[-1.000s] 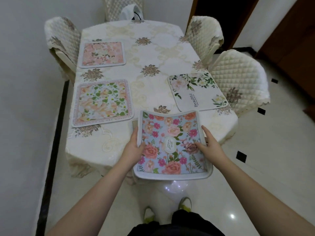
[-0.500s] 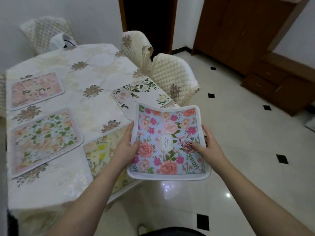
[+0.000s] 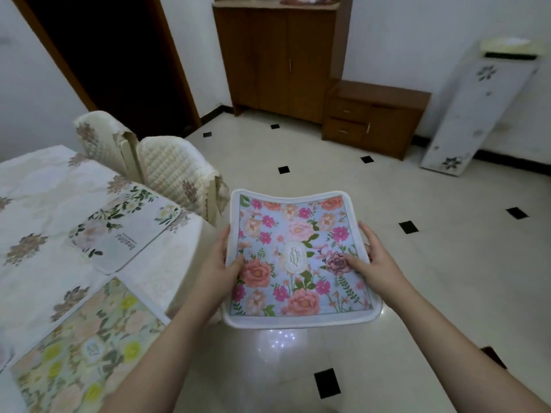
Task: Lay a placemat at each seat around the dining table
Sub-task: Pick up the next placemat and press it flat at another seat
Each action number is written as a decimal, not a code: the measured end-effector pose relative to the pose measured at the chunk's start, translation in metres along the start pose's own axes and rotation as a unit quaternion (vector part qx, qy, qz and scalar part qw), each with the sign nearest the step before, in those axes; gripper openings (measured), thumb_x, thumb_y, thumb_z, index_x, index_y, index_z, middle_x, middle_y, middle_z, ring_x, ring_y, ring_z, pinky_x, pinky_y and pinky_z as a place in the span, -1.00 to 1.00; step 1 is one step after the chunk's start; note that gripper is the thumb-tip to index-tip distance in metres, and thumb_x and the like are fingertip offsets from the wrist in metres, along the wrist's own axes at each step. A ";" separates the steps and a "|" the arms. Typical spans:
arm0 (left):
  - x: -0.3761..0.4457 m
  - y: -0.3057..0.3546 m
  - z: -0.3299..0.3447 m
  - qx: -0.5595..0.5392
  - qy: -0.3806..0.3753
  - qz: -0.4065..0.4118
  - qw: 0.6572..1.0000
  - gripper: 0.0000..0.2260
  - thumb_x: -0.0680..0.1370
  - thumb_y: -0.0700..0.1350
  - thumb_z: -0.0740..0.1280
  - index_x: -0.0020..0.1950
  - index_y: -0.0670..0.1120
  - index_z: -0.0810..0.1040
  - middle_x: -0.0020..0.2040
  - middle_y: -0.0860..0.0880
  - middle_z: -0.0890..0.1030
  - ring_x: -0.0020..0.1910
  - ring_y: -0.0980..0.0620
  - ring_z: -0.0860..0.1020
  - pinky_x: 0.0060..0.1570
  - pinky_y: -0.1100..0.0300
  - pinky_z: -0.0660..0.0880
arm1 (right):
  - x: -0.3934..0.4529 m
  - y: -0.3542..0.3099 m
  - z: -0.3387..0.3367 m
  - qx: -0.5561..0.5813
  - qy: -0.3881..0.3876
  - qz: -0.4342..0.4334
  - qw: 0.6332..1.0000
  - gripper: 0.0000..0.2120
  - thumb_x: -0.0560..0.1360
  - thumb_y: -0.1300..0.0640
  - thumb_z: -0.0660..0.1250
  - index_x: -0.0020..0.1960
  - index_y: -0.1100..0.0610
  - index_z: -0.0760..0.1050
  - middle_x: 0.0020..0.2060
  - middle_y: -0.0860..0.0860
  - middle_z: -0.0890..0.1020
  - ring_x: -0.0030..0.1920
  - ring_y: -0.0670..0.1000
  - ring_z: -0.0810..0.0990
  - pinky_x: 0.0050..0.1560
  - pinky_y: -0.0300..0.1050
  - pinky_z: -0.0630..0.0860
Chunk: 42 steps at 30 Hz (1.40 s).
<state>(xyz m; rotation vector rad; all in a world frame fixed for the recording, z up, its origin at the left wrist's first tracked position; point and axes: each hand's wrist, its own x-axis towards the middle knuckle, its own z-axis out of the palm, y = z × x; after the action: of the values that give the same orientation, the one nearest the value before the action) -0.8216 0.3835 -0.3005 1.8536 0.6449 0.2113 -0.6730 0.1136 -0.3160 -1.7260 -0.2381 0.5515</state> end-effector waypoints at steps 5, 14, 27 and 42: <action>0.016 0.025 0.037 -0.014 -0.023 -0.018 0.999 -0.40 0.61 -0.12 0.32 0.53 0.30 0.16 0.26 0.00 0.60 0.00 -0.01 0.70 -0.06 -0.07 0.66 | 0.003 -0.001 -0.055 0.020 0.021 0.014 0.999 -0.36 0.54 0.22 0.39 0.47 -0.20 0.23 -0.03 0.00 0.72 -0.12 0.11 0.73 -0.21 0.01 0.66; 0.060 0.069 0.062 -0.030 -0.030 -0.024 0.999 -0.41 0.63 -0.21 0.27 0.52 0.29 0.18 0.13 0.06 0.64 -0.10 -0.03 0.72 -0.14 -0.06 0.67 | 0.043 -0.031 -0.086 0.005 0.044 0.003 0.999 -0.41 0.55 0.23 0.37 0.44 -0.22 0.29 -0.05 -0.01 0.72 -0.15 0.10 0.73 -0.11 0.14 0.66; 0.214 0.095 -0.007 -0.033 0.015 0.003 0.999 -0.41 0.61 -0.19 0.31 0.51 0.29 0.22 0.11 0.05 0.65 -0.15 -0.03 0.72 -0.11 -0.10 0.66 | 0.191 -0.122 -0.025 -0.072 0.036 0.000 0.997 -0.34 0.55 0.24 0.36 0.52 -0.13 0.17 0.01 -0.10 0.68 -0.19 0.01 0.73 -0.18 0.04 0.67; 0.357 0.136 -0.042 -0.096 -0.014 -0.027 0.995 -0.39 0.61 -0.24 0.30 0.52 0.27 0.22 0.04 -0.05 0.69 -0.19 -0.16 0.72 -0.20 -0.15 0.66 | 0.322 -0.204 -0.005 -0.101 0.041 -0.038 0.993 -0.45 0.56 0.27 0.32 0.29 -0.29 0.25 -0.03 -0.10 0.67 -0.23 -0.02 0.73 -0.30 -0.09 0.65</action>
<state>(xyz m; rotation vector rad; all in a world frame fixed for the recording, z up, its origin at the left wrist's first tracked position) -0.4975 0.5728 -0.2182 1.6495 0.6319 0.2033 -0.3642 0.3000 -0.1929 -1.9218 -0.3080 0.4113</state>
